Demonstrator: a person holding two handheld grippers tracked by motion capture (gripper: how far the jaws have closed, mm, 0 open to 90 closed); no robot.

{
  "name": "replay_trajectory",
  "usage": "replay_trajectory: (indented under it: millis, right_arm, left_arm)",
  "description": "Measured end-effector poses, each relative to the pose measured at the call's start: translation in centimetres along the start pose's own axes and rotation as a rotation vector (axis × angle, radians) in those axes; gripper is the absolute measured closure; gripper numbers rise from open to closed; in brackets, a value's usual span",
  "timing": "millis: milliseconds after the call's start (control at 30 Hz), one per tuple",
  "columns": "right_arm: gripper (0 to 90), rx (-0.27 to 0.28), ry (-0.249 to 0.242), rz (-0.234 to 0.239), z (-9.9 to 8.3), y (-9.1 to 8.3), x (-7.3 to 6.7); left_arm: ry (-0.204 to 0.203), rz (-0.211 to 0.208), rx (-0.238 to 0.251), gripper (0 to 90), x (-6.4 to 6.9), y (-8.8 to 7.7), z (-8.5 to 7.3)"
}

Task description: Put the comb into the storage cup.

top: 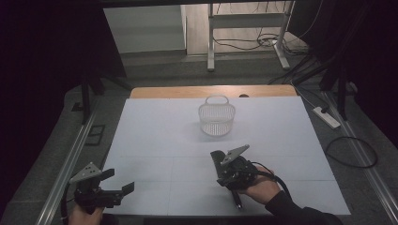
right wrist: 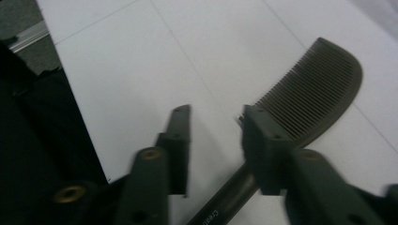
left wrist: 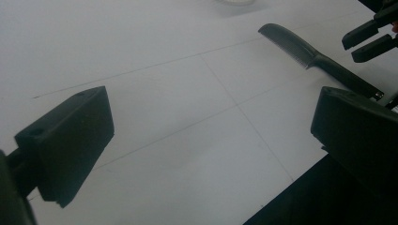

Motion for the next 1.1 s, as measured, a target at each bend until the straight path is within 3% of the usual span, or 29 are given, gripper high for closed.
replay_trajectory:
  millis: [167, 467, 733, 1100]
  right_arm:
    - [89.4, 0.023, -0.014, 0.03, 0.1, -0.2, 0.1]
    - [89.5, 0.026, -0.087, 0.0, -0.5, 0.1, -0.1]
    - [89.5, -0.004, -0.045, 0.003, -1.2, 0.9, 0.0]
    - [89.5, -0.056, -0.044, 0.007, -2.6, 2.0, -0.3]
  left_arm:
    - [0.002, -0.001, 0.0, 0.4, 0.0, 0.0, 0.0]
    - [0.003, -0.004, -0.001, 0.4, 0.0, 0.0, 0.0]
    - [0.001, -0.007, -0.002, 0.5, 0.0, 0.1, 0.0]
    - [0.002, -0.01, -0.001, 0.6, 0.0, 0.1, 0.0]
Point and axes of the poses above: each handheld gripper's, and its own axes: y roughly forward along the jaws, z roughly out of its top, x roughly to its right, the point moved 2 cm from there along y, roughly forward along the jaws, and after that the axes turned 7 degrees about x, right-handed, at the moved point
